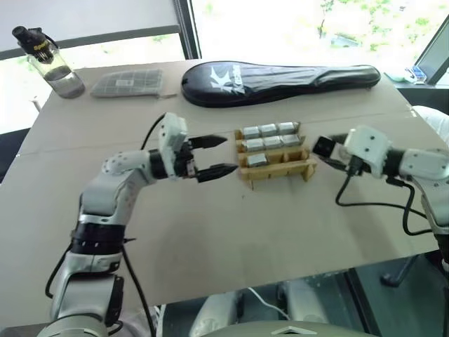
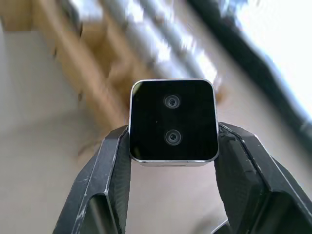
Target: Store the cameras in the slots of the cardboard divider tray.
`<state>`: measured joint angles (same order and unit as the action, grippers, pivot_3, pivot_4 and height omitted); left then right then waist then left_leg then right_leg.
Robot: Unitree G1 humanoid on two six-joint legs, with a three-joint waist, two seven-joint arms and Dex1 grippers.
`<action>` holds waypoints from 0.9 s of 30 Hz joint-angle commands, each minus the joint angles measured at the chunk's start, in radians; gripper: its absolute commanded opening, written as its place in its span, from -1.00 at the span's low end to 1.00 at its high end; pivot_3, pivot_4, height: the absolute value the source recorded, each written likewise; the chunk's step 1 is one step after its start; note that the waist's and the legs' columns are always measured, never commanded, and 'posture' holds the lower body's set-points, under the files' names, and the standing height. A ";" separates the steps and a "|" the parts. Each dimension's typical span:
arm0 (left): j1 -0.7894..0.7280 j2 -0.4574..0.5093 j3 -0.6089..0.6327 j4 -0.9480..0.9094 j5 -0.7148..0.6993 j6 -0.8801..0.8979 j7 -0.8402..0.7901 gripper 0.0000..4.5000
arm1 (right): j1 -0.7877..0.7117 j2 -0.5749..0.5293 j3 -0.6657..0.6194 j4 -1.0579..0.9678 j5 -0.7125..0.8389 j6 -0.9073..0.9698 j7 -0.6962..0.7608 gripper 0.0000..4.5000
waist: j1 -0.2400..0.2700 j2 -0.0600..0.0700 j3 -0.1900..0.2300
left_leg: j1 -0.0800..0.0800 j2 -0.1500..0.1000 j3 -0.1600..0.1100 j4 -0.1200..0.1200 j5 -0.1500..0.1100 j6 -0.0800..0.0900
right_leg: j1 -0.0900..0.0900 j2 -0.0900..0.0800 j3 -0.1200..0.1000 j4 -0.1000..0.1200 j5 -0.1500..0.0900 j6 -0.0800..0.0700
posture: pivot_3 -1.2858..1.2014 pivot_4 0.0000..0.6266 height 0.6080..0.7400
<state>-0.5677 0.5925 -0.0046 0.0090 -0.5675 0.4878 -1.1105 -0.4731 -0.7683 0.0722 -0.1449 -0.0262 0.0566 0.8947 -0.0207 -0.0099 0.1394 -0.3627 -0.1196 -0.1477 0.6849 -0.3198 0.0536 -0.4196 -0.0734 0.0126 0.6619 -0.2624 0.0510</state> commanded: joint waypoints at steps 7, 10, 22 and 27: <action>-0.217 -0.168 -0.092 0.067 0.008 0.093 0.038 1.00 | -0.129 0.088 0.173 0.074 -0.310 -0.477 -0.210 -0.16 | 0.006 -0.001 0.000 | -0.001 -0.001 0.000 0.002 0.000 0.000 | 0.000 0.000 -0.001 0.001 0.000 0.000 | 0.03 -0.52 1.00; -0.239 -0.178 -0.087 0.105 0.022 0.082 0.025 1.00 | -0.137 0.093 0.173 0.099 -0.331 -0.511 -0.231 -0.16 | 0.002 -0.001 0.000 | 0.000 -0.001 0.000 0.002 0.000 0.000 | 0.000 0.000 0.000 0.001 0.000 0.000 | 0.03 -0.52 1.00; -0.272 -0.171 -0.087 0.186 0.031 0.113 -0.026 1.00 | -0.135 0.093 0.160 0.107 -0.381 -0.591 -0.301 -0.16 | -0.016 -0.001 0.000 | 0.000 -0.001 0.000 0.002 0.000 0.000 | -0.001 0.001 0.000 0.001 0.000 0.000 | 0.03 -0.52 1.00; -0.279 -0.174 -0.087 0.207 0.043 0.102 -0.031 1.00 | -0.138 0.090 0.157 0.108 -0.386 -0.622 -0.318 -0.16 | -0.018 -0.001 0.000 | 0.000 -0.001 0.000 0.003 0.000 0.000 | -0.001 0.001 0.001 0.001 0.000 0.000 | 0.03 -0.52 1.00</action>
<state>-0.8218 0.4186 -0.1057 0.2252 -0.5298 0.6026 -1.1321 -0.5937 -0.6718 0.2610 -0.0146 -0.4226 -0.5494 0.5980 -0.0385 -0.0107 0.1390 -0.3629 -0.1206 -0.1478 0.6875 -0.3195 0.0535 -0.4205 -0.0728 0.0132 0.6627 -0.2623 0.0510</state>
